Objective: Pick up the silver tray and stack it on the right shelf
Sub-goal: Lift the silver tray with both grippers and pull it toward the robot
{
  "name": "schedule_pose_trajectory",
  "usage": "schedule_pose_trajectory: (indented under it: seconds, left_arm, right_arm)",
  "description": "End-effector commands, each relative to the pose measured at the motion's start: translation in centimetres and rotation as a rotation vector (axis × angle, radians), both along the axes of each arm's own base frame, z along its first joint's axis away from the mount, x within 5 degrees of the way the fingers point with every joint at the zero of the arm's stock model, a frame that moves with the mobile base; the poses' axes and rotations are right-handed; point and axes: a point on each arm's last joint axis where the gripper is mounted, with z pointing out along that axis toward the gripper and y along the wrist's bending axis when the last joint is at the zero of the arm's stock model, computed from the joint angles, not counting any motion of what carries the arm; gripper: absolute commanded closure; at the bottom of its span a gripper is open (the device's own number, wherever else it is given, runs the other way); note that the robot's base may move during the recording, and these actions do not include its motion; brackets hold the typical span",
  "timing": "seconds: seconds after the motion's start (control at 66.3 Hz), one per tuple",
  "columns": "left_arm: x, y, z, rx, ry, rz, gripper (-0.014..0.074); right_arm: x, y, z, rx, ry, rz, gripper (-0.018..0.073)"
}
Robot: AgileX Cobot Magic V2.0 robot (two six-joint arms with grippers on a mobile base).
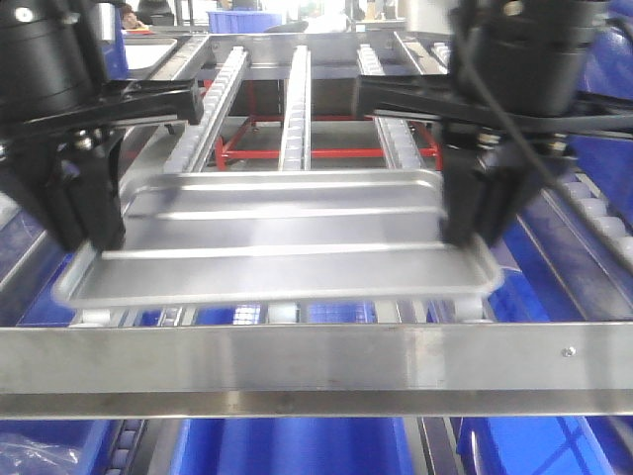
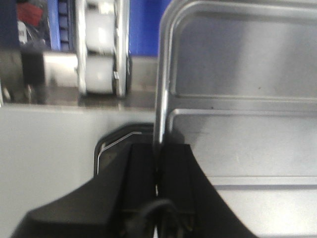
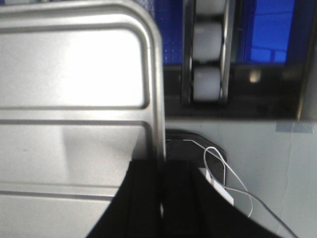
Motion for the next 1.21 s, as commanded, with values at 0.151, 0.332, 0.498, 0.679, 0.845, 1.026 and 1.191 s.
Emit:
schedule_pose_trajectory:
  seconds: [0.151, 0.332, 0.498, 0.679, 0.845, 1.026, 1.191]
  left_arm:
    - [-3.7, -1.1, 2.5, -0.051, -0.067, 0.017, 0.0695]
    - [-6.6, -1.5, 3.9, -0.057, -0.087, 0.003, 0.0695]
    - [-9.2, -1.5, 3.3, -0.066, -0.058, -0.003, 0.0695]
    - [-11.6, -1.2, 3.3, -0.039, -0.072, -0.007, 0.0695]
    - [-12.7, -1.1, 3.3, 0.024, -0.067, -0.025, 0.0695]
    - [-13.2, -1.5, 2.7, -0.001, -0.061, -0.048, 0.0694]
    - [-13.3, -1.4, 2.4, 0.005, -0.050, -0.050, 0.0694]
  right_arm:
    - [-4.5, 0.0, 2.0, 0.098, -0.077, -0.005, 0.0508]
    - [-7.6, -0.6, 1.5, 0.104, -0.047, -0.013, 0.0500]
    - [-9.9, -1.1, 1.7, 0.080, -0.059, -0.033, 0.0500]
    - [-11.8, -0.5, 1.9, 0.043, -0.072, -0.040, 0.0500]
    - [-13.3, 0.7, 1.9, 0.070, -0.056, -0.023, 0.0500]
    - [-13.6, 0.8, 1.9, 0.063, -0.059, -0.026, 0.0500]
    - [-13.6, 0.8, 1.9, 0.054, -0.055, -0.026, 0.0500]
